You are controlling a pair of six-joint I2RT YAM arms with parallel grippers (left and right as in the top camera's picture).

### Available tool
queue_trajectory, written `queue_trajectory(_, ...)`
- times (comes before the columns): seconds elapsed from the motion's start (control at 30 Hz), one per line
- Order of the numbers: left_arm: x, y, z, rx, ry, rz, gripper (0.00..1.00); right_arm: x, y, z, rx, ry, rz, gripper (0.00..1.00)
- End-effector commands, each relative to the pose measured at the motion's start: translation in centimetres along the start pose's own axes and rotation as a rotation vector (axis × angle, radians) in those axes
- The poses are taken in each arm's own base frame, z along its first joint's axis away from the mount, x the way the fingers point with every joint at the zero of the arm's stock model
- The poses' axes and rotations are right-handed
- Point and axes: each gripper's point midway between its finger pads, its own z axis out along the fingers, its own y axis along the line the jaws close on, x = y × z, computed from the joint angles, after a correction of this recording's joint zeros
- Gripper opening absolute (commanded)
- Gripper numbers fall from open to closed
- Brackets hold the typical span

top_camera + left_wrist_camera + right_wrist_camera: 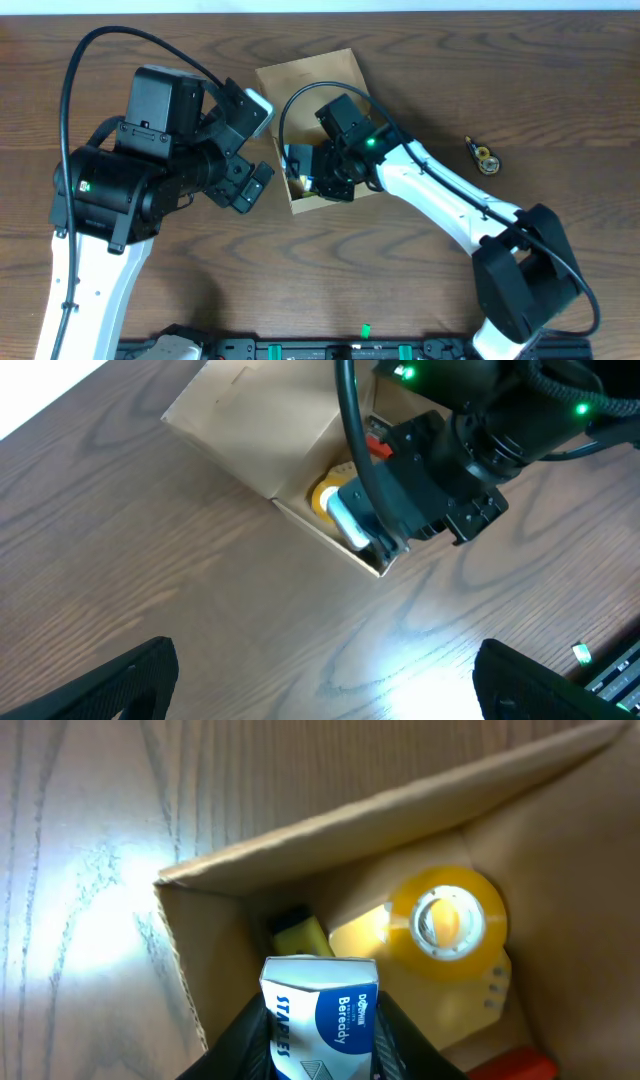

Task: Pack container
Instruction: 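Lower the staples box into the box near the highlighter and release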

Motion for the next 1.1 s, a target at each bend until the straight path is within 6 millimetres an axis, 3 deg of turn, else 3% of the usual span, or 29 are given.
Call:
queue_trajectory(0.0, -0.3, 0.2, -0.4, -0.010, -0.010, 0.008, 0.95, -0.5, 1.5, 0.9, -0.047, -0.008, -0.039, 0.23)
queue_trajectory(0.33, -0.3, 0.2, -0.4, -0.010, -0.010, 0.008, 0.95, 0.0, 2.4, 3.0, -0.086, 0.020, -0.045, 0.18)
queue_trajectory(0.6, -0.3, 0.2, -0.4, -0.010, -0.010, 0.008, 0.95, 0.3, 2.1, 3.1, -0.072, 0.036, -0.050, 0.19)
queue_trajectory(0.73, -0.3, 0.2, -0.4, -0.010, -0.010, 0.008, 0.95, 1.3, 1.5, 3.1, -0.023, 0.106, -0.103, 0.20)
queue_trajectory(1.07, -0.3, 0.2, -0.4, -0.010, -0.010, 0.008, 0.95, 2.7, 2.5, 3.1, -0.032, 0.212, -0.222, 0.19)
